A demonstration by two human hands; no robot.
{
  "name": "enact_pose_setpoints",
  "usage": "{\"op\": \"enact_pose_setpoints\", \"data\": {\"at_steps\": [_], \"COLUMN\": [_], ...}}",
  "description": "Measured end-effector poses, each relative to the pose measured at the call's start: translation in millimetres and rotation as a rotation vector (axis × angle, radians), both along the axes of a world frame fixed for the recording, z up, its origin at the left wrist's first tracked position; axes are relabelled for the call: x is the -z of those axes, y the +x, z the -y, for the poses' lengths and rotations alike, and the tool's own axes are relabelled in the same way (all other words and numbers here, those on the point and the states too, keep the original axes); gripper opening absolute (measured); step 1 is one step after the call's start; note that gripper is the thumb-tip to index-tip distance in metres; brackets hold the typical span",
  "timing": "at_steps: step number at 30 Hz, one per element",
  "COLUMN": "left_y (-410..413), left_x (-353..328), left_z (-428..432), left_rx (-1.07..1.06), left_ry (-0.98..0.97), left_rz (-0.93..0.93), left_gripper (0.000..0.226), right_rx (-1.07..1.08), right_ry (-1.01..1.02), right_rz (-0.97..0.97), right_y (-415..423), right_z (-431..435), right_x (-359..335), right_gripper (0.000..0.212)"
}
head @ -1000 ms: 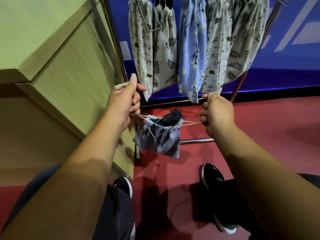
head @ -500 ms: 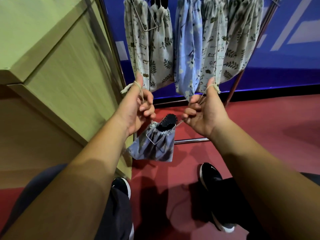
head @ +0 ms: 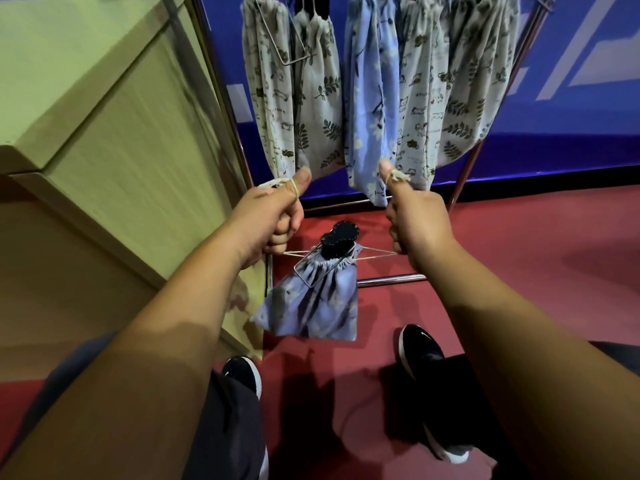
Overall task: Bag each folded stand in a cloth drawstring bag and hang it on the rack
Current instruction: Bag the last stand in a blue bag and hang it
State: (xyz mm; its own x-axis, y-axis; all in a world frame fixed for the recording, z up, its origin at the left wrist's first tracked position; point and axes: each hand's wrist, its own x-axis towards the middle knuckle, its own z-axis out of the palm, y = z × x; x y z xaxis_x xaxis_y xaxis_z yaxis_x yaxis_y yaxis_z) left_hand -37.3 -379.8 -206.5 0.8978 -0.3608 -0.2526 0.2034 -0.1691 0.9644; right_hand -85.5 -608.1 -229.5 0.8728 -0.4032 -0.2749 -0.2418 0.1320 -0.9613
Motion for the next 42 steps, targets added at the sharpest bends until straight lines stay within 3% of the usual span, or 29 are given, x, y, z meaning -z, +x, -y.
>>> {"op": "enact_pose_setpoints", "data": {"at_steps": [5, 11, 14, 17, 20, 22, 25, 29, 33, 36, 42], "left_y": [1.6, 3.7, -0.8, -6.9, -11.9, -14.4, -15.7, -25.9, -40.9, -42.9, -42.7], "left_x": [0.5, 12.2, 14.3, 10.7, 7.1, 2.4, -1.6, -2.4, -11.2, -15.4, -21.9], "left_z": [0.0, 6.9, 15.6, 27.7, 35.7, 39.6, 45.2, 49.5, 59.1, 63.7, 65.6], "left_rx": [-0.006, -0.164, -0.23, -0.219, -0.185, -0.118, -0.008, 0.085, 0.051, -0.015, -0.086], "left_ry": [-0.048, -0.187, -0.074, -0.111, -0.168, -0.146, -0.097, -0.05, -0.064, 0.005, 0.194], "left_rz": [0.015, 0.043, 0.09, 0.038, -0.002, -0.009, 0.033, 0.09, 0.141, 0.195, 0.26], "left_gripper": [0.069, 0.069, 0.047, 0.026, 0.021, 0.026, 0.053, 0.065, 0.039, 0.013, 0.021], "right_rx": [-0.045, -0.215, -0.228, -0.216, -0.199, -0.178, -0.141, -0.055, -0.085, -0.174, -0.175], "right_ry": [0.075, 0.225, 0.218, 0.212, 0.176, 0.148, 0.134, -0.037, -0.09, -0.107, -0.096], "right_rz": [0.019, 0.073, 0.052, 0.102, 0.179, 0.217, 0.209, 0.22, 0.186, 0.113, 0.091], "right_y": [1.4, 2.8, 2.0, 1.2, 0.1, -1.3, -1.0, 3.2, 6.1, 5.0, -7.2], "right_z": [-1.2, -10.3, -20.6, -28.1, -32.4, -33.9, -34.8, -31.6, -32.7, -33.0, -23.2], "right_x": [-5.8, -15.4, -19.0, -21.2, -27.6, -33.4, -33.8, -26.8, -20.5, -22.7, -31.2], "right_gripper": [0.066, 0.067, 0.057, 0.043, 0.033, 0.031, 0.031, 0.038, 0.03, 0.044, 0.04]}}
